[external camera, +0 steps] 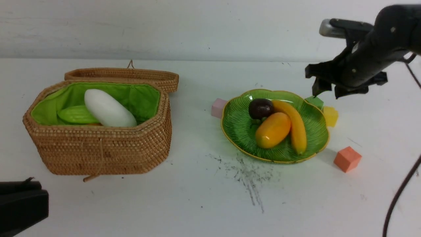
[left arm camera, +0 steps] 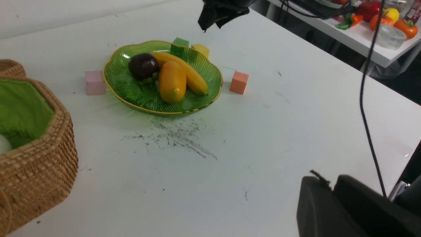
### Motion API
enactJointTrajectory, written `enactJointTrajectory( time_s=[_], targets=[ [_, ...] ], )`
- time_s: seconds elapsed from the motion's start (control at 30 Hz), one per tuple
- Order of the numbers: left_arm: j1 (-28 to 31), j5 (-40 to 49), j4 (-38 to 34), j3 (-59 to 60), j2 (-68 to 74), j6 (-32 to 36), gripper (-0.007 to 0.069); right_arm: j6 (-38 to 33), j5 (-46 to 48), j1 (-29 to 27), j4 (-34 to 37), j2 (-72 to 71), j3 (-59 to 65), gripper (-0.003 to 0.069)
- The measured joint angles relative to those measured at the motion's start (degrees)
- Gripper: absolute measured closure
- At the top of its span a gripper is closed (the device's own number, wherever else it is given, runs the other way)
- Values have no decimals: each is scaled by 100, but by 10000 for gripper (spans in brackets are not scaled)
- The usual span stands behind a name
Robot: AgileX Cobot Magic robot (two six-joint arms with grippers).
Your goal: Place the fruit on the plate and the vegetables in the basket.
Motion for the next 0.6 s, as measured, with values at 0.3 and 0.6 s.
enactJointTrajectory(
  time_s=[0.3, 0.6],
  targets=[
    [0, -387, 346, 81, -224, -89, 638, -455, 1724, 0, 45, -2087, 112, 665],
    [0, -1056, 454, 1406, -1898, -413, 638, -402, 2120, 0, 211, -4868, 2259, 674]
  ],
)
